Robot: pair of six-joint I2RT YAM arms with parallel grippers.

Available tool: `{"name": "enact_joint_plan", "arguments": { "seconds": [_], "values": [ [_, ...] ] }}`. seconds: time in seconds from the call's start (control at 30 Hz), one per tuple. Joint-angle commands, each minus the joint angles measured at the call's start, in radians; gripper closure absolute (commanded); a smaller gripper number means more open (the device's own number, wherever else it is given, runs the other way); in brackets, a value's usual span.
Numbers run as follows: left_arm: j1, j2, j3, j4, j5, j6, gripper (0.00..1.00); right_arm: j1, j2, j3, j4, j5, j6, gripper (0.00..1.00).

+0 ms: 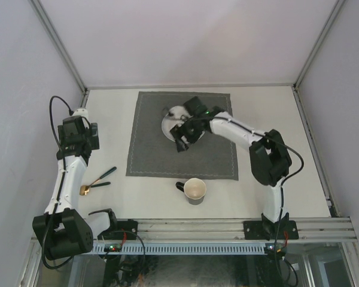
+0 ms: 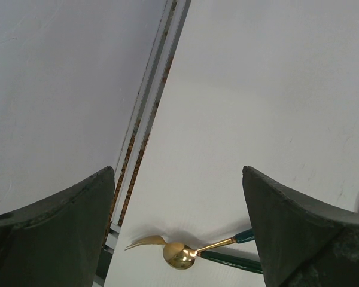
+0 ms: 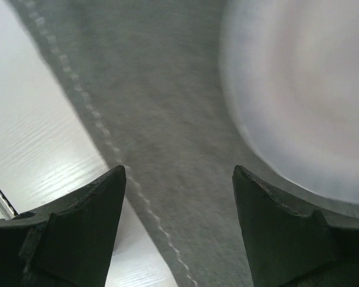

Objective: Set the dinner table for one person
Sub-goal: Adjust the plate on the napkin.

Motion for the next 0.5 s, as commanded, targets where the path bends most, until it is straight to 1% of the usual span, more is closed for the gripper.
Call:
{"name": "enact_joint_plan", "arguments": {
  "seconds": [0.0, 0.1, 0.17, 0.2, 0.27, 0.33, 0.4, 0.47],
  "values": [
    [0.004, -0.042, -0.029, 0.022, 0.013, 0.007, 0.09, 0.131, -0.120, -0.013, 0.053, 0.231, -0.160, 0.28],
    [0.004, -0.050, -0.036, 0.025, 0.023, 0.008, 0.09, 0.172, -0.118, 0.018, 0.027, 0.223, -0.172, 0.28],
    [0.004, -0.052, -0.043, 0.029, 0.055, 0.010, 0.09, 0.191, -0.121, 0.032, 0.012, 0.227, -0.183, 0.28],
    [0.004, -0.054, -0.046, 0.027, 0.087, 0.013, 0.09, 0.198, -0.126, 0.033, 0.010, 0.234, -0.186, 0.28],
    [0.002, -0.050, -0.049, 0.009, 0.215, 0.025, 0.09, 0.199, -0.134, 0.030, 0.003, 0.253, -0.191, 0.28],
    [-0.013, -0.034, -0.061, 0.003, 0.320, 0.033, 0.09, 0.183, -0.146, 0.025, -0.005, 0.269, -0.190, 0.28],
    [-0.048, 0.010, -0.059, 0.001, 0.344, 0.026, 0.09, 0.152, -0.167, 0.013, -0.009, 0.269, -0.185, 0.28],
    [-0.073, 0.077, -0.033, -0.026, 0.386, -0.006, 0.11, 0.107, -0.190, 0.001, -0.013, 0.270, -0.177, 0.28]
  ]
}}
